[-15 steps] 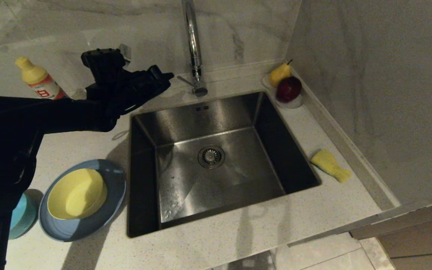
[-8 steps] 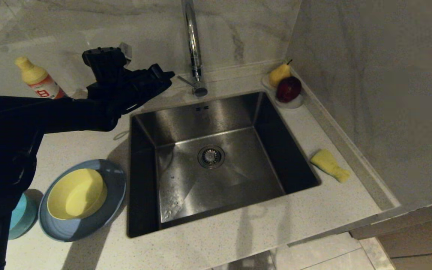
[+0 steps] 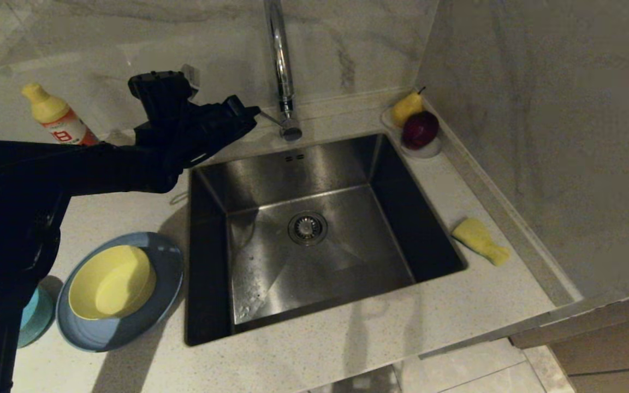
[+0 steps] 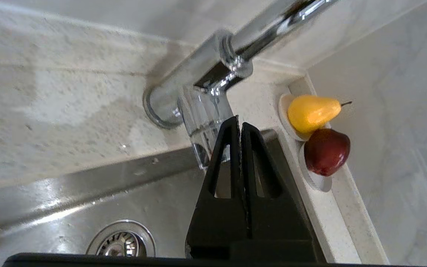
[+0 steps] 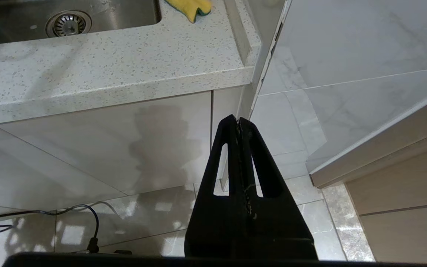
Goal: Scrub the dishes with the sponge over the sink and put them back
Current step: Turn on the faucet
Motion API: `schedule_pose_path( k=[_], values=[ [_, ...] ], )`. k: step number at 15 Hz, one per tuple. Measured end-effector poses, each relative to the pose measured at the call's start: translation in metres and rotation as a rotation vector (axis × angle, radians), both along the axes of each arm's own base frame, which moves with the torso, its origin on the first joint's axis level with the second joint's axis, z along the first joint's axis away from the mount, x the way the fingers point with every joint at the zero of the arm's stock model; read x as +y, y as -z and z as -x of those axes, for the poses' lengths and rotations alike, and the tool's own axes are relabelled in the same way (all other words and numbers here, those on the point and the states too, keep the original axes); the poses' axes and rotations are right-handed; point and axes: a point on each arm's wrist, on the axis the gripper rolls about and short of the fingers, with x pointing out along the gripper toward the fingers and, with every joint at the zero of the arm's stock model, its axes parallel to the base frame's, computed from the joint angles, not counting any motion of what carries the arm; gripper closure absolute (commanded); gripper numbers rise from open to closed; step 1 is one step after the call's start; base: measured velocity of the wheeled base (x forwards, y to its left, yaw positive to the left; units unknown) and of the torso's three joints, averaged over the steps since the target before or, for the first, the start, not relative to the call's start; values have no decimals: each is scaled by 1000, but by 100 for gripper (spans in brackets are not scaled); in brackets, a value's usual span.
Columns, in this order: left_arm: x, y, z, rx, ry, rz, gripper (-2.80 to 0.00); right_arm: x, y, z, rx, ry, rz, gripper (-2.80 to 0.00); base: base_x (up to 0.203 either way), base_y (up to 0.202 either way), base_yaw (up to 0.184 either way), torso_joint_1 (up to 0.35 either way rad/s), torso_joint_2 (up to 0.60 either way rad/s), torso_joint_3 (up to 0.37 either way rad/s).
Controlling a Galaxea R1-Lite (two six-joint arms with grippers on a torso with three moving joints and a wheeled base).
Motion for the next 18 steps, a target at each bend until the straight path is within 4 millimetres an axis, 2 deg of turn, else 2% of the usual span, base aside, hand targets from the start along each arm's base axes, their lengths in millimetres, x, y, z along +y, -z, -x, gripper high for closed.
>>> schedule_pose_path(
  k=[8, 12, 18],
  values=[
    [-2, 9, -5, 7, -14, -11, 0, 0, 0, 0, 0, 0, 1, 0, 0, 0, 0, 0, 0, 0],
    [-1, 7, 1, 31, -13, -9, 0, 0, 0, 0, 0, 0, 0, 0, 0, 0, 0, 0, 0, 0],
    [0, 24, 9, 87, -10, -21, 0, 0, 0, 0, 0, 0, 0, 0, 0, 0, 0, 0, 0, 0]
  ],
)
